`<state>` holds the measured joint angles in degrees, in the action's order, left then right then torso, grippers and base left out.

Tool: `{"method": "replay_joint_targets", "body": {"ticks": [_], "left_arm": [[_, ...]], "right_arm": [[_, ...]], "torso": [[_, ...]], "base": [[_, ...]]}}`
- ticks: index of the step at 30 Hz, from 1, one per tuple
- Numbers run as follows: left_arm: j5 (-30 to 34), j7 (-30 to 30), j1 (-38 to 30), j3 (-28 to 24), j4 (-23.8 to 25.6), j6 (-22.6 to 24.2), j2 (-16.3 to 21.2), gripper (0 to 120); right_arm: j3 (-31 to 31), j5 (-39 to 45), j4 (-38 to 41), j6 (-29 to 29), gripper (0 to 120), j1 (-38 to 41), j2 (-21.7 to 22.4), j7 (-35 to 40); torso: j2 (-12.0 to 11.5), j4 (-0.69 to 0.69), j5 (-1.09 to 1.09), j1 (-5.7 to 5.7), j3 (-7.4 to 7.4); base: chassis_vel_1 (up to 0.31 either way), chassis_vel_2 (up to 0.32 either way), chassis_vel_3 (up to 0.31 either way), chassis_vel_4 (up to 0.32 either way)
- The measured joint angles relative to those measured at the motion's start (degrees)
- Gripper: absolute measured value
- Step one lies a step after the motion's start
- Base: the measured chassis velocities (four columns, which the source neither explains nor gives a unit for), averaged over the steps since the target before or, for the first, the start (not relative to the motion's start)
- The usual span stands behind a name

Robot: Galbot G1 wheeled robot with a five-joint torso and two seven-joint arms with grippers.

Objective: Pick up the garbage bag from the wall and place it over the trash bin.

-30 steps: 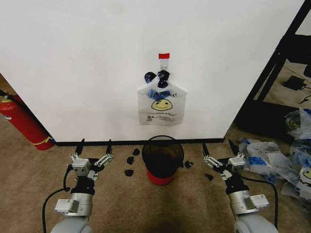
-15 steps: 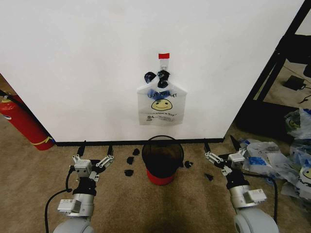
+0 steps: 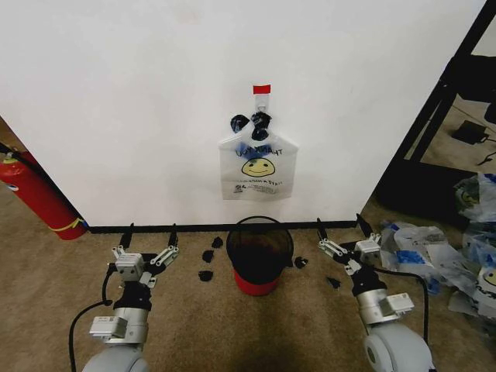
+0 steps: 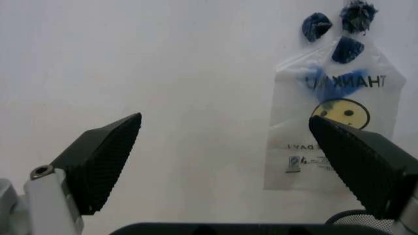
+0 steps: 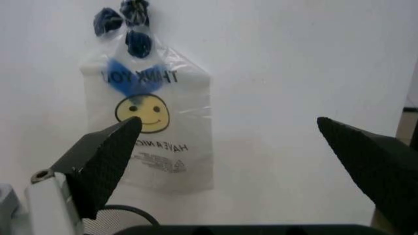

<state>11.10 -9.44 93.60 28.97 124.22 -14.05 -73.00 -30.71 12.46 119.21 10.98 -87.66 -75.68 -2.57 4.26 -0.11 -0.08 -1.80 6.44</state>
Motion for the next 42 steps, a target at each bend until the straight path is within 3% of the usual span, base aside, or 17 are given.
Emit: {"method": "replay_joint_targets", "body": {"ticks": [3,8,10,15,23,28,42], "left_arm": [[-0.10,0.00,0.16,-0.05,0.07,0.05,0.00,100],[-0.80,-0.15,1.75,1.08,0.62,-0.16,0.16,100],[-0.92,-0.18,2.07,1.34,0.80,-0.25,0.13,100],[-1.55,-0.38,3.24,2.18,1.60,-0.45,-0.86,100],[-2.39,-0.47,3.83,2.23,1.43,-0.73,-2.11,100],[-2.44,-0.51,3.58,2.17,1.01,-0.76,-2.35,100],[-2.30,-0.53,2.70,2.03,-0.55,-0.88,-2.94,100]], "right_arm": [[0.75,3.61,-0.62,-0.94,100,1.51,0.92,-0.26],[5.21,20.00,-6.78,-4.07,100,12.06,5.56,-6.68],[6.39,22.56,-8.25,-4.65,100,14.55,6.17,-7.86],[15.03,32.44,-20.12,-6.71,100,30.21,6.74,-12.23],[22.87,37.07,-36.27,-6.79,100,47.99,1.34,-12.48],[25.82,38.46,-43.09,-6.68,100,54.53,-0.48,-12.87],[26.73,41.57,-46.38,-6.92,100,58.39,-2.03,-13.42]], "torso": [[0.00,0.01,0.01,0.00,0.00],[0.00,0.02,0.01,0.00,0.00],[0.00,0.02,0.01,0.00,0.00],[0.00,0.04,-0.01,0.00,0.01],[0.00,0.04,-0.01,-0.01,0.01],[0.00,0.03,0.00,-0.01,0.01],[-0.01,0.02,0.01,0.00,0.00]], "base": [[0.000,0.000,0.000,0.000],[0.000,0.000,0.000,0.000],[0.000,0.000,0.000,0.000],[0.000,0.000,0.000,0.000],[0.000,0.000,0.000,0.000],[0.000,0.000,0.000,0.000],[0.000,0.000,0.000,0.000]]}}
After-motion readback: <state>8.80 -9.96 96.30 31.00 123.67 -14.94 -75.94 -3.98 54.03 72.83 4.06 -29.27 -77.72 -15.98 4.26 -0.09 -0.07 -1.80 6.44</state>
